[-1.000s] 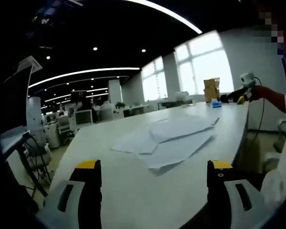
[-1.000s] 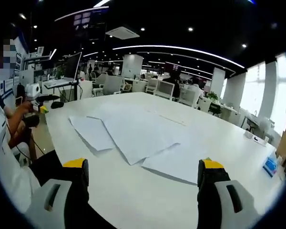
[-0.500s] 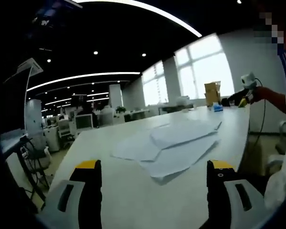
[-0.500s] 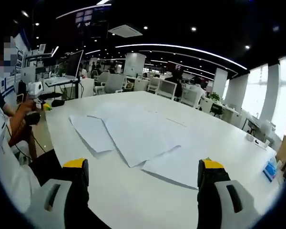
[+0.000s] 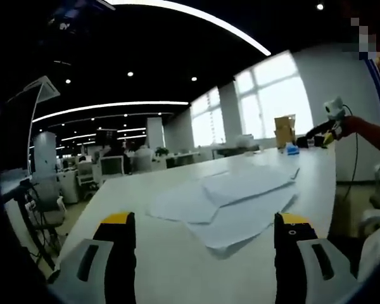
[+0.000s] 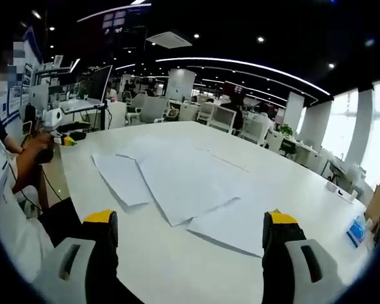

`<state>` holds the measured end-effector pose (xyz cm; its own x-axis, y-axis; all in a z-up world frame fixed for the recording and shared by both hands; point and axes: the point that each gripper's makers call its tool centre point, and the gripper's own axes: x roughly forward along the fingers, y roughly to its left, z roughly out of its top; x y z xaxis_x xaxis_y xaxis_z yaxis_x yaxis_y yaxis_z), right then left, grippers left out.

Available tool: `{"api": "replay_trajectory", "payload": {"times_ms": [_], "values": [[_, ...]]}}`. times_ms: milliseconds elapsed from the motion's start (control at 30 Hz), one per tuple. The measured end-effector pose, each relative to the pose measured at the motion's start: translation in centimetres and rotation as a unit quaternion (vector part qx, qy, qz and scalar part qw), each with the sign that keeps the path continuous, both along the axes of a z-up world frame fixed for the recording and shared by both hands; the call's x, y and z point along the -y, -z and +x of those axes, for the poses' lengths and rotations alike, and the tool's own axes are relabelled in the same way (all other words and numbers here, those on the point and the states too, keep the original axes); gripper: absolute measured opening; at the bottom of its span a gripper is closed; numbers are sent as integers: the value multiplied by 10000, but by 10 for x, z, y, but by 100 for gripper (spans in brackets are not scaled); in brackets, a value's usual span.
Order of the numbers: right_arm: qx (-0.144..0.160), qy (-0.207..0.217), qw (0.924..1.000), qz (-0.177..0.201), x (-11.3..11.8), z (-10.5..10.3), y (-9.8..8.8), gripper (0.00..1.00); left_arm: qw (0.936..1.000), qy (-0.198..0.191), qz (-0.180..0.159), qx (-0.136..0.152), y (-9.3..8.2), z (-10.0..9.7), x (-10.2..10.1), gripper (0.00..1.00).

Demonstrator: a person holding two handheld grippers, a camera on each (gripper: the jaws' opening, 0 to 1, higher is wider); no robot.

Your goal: Organize the stack of printing papers by aligning and flattening the scattered papers on the table

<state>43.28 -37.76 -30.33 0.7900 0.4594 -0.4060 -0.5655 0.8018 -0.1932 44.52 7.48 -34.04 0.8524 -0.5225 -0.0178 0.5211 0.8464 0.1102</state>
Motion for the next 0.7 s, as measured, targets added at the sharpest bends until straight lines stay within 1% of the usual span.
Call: {"api": "replay_trajectory", "payload": {"times_ms": [133,233,333,533,700], "values": [[-21,-4,10000,-2,-1,0,0,90,9999,44,15,138,-4,3,4,93],[-66,-48,10000,-53,-3,-3,2,90,9996,77,-55,277,-5,7,7,93],[-83,-44,9999,-80,-2,-4,3,90,9996,113,-111,222,0,12,10,92],[-28,-24,10000,-80,-2,-1,-4,90,9997,118,11,201,10,22,14,92],[-38,-70,9998,-168,-4,0,-6,90,9999,74,-125,70,24,28,10,91]]}}
